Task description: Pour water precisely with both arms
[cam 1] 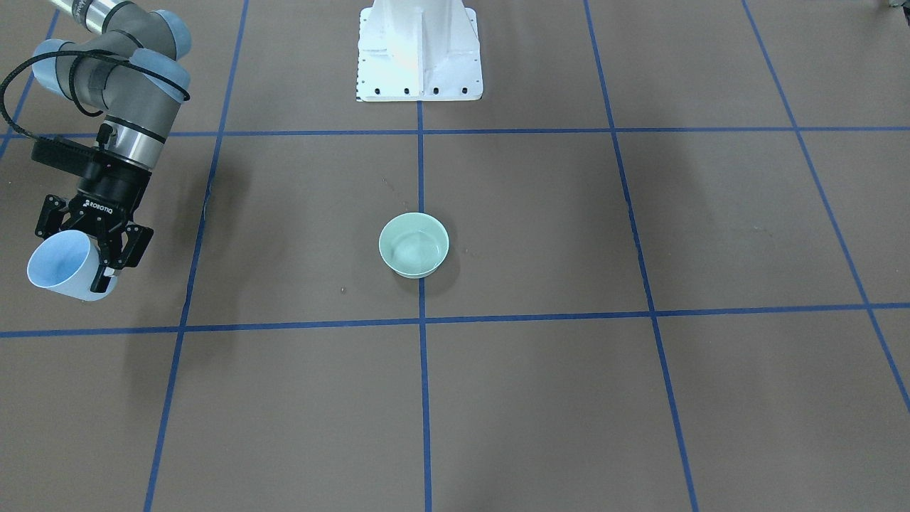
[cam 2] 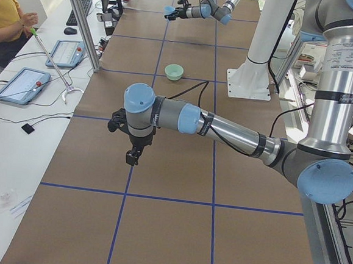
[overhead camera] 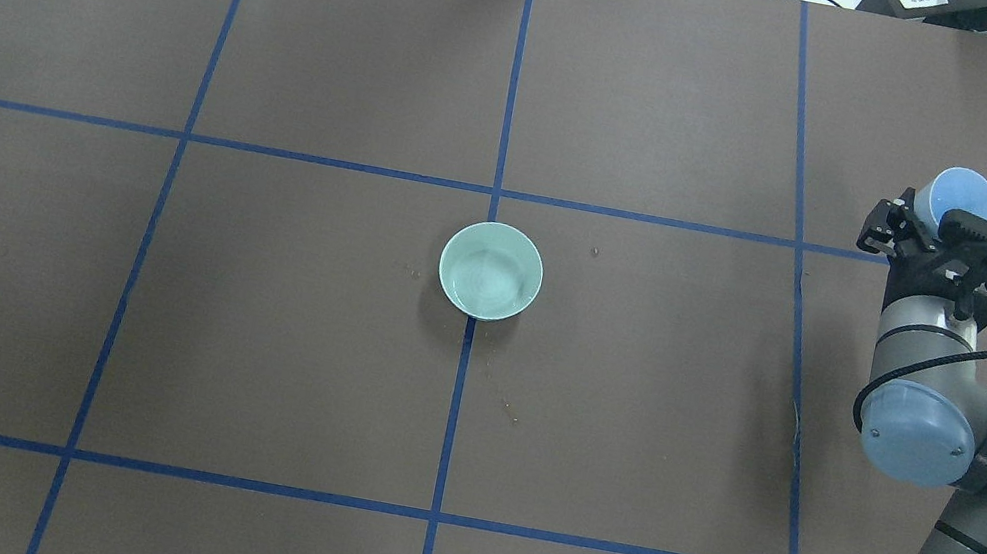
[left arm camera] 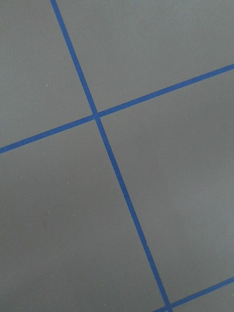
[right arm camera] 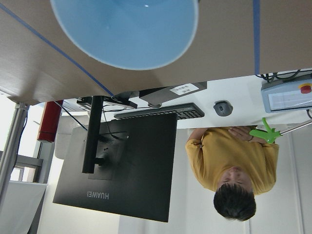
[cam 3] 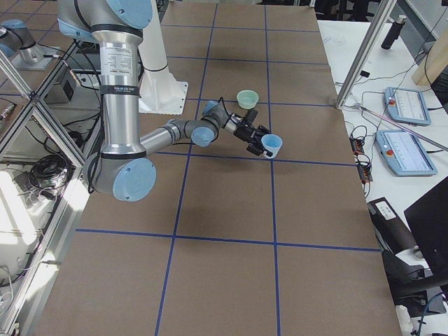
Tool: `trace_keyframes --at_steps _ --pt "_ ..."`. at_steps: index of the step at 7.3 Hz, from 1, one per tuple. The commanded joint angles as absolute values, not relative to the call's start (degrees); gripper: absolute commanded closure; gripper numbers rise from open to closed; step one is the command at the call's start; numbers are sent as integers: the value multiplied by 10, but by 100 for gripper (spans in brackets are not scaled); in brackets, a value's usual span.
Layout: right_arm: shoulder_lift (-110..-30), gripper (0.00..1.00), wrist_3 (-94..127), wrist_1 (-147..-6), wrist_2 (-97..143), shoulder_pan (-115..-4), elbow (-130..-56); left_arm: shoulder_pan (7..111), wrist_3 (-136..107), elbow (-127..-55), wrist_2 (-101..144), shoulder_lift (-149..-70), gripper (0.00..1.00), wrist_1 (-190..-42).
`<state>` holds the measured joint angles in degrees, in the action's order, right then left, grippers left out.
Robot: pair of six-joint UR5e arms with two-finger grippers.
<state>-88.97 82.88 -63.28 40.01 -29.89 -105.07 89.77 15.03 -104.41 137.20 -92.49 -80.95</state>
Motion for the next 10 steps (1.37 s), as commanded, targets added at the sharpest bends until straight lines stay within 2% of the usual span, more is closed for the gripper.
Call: trace_keyframes --at_steps 1,5,8,10 --pt "-894 100 781 -570 418 -291 -1050 897 150 -1042 1372 -925 0 -809" --pt "-887 100 564 -359 427 -256 -1050 897 150 -1040 1371 -925 0 -809" --pt "-881 100 435 -220 582 -251 -1048 897 150 -1035 1371 -925 0 -809" --pt "-877 100 335 -188 681 -250 -1048 897 150 -1035 1371 -925 0 -809"
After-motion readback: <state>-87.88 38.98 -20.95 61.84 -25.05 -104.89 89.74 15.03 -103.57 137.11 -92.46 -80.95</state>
